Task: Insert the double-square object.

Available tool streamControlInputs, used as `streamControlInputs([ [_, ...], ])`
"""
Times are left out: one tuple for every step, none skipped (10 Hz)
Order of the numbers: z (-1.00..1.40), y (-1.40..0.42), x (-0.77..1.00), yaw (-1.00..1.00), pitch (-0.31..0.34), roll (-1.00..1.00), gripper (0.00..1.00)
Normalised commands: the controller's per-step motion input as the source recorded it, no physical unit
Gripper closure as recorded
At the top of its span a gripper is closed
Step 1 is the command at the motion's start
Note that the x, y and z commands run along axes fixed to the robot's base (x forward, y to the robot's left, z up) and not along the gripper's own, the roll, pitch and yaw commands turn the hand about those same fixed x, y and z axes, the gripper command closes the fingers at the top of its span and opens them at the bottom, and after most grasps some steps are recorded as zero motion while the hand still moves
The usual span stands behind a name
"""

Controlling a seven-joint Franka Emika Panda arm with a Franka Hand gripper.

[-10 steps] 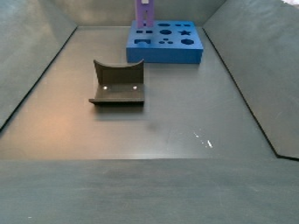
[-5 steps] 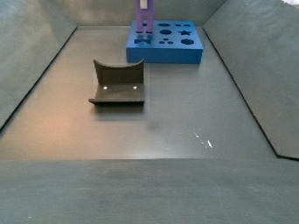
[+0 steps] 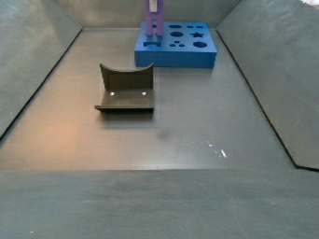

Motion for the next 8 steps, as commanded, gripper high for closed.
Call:
streamControlInputs([
  [-0.6, 0.0, 0.01, 0.18, -0.033, -0.25, 1.0],
  [-0.8, 0.01, 0.04, 0.0, -0.09, -0.17, 1.0],
  [-0.83, 0.11, 0.11, -0.07, -0.017, -0.02, 1.0],
  [-0.73, 0.15, 0.0, -0.06, 0.0, 0.1, 1.0],
  [-0.4, 0.3, 0.0, 0.07, 0.0, 0.18, 1.0],
  [-0.21, 0.24, 0.0, 0.06, 0.0, 0.13, 1.0],
  [0.0, 0.0, 0.0, 0.0, 0.0, 0.02, 1.0],
  [0.0, 0.0, 0.0, 0.0, 0.0, 0.0, 1.0],
])
